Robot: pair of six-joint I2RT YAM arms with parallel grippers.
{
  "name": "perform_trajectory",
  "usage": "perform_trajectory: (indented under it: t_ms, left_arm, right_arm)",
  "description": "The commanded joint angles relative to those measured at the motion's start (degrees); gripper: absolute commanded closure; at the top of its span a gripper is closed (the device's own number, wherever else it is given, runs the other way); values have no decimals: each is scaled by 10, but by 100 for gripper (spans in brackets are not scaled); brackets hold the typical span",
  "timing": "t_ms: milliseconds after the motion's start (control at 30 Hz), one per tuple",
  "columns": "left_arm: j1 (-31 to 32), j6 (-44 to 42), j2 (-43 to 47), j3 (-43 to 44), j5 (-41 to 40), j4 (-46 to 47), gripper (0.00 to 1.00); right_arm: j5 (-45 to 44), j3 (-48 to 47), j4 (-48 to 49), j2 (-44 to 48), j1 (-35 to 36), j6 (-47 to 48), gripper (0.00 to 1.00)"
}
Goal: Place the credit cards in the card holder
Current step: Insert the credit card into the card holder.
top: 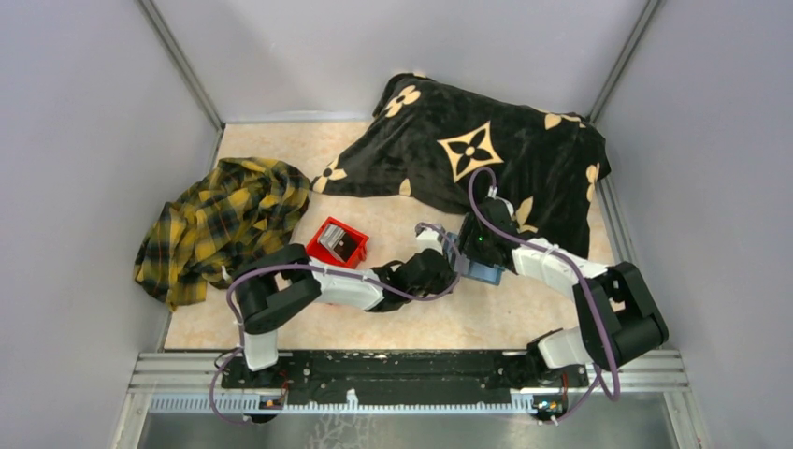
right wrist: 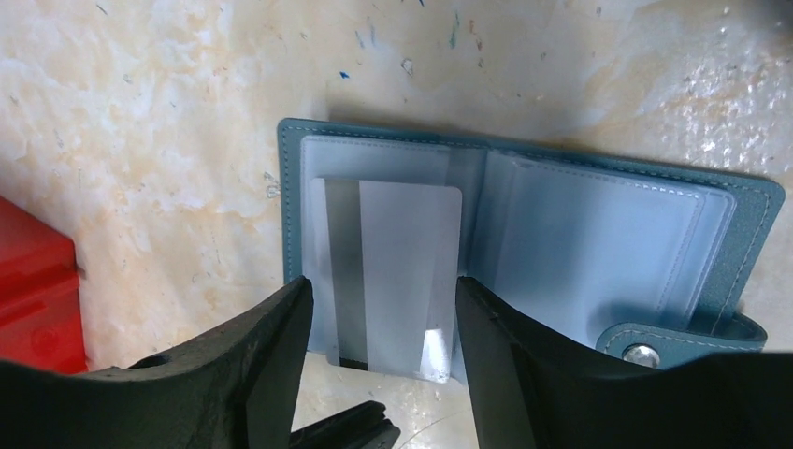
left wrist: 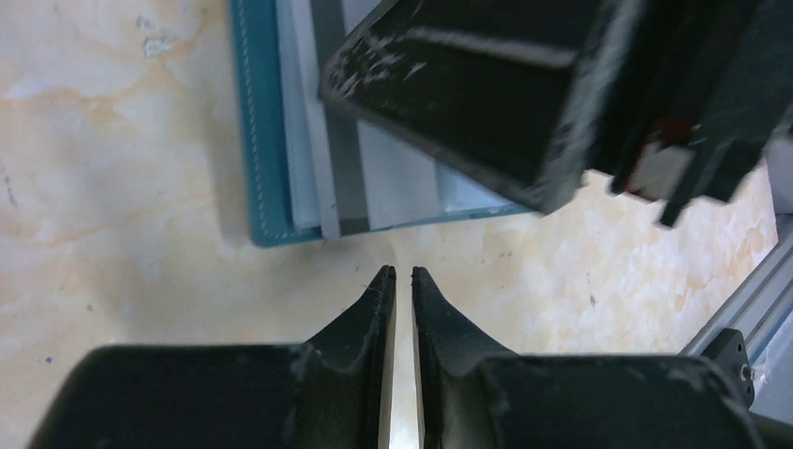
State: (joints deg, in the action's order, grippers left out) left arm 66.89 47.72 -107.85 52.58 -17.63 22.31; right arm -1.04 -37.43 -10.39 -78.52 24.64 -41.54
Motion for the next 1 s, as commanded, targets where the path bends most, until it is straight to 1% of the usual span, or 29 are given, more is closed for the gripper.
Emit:
perform_trajectory:
  t_ms: [0,267,533,967]
  left_arm:
    - [7,-32,-20,30,-36,-12,83]
    - [8,-49,-52,72,-52,-59,83]
    - [14,-48,-45,61,-76,-52,82]
    - [13,-81,-25,49,-128,-34,81]
  right_arm:
    - [9,7,31,-7,7,-8,42]
    - [16,14,40,-11,8,-13,42]
    - [22,14,44,-15,9,-14,42]
    - [22,21,50,-23,14,-16,42]
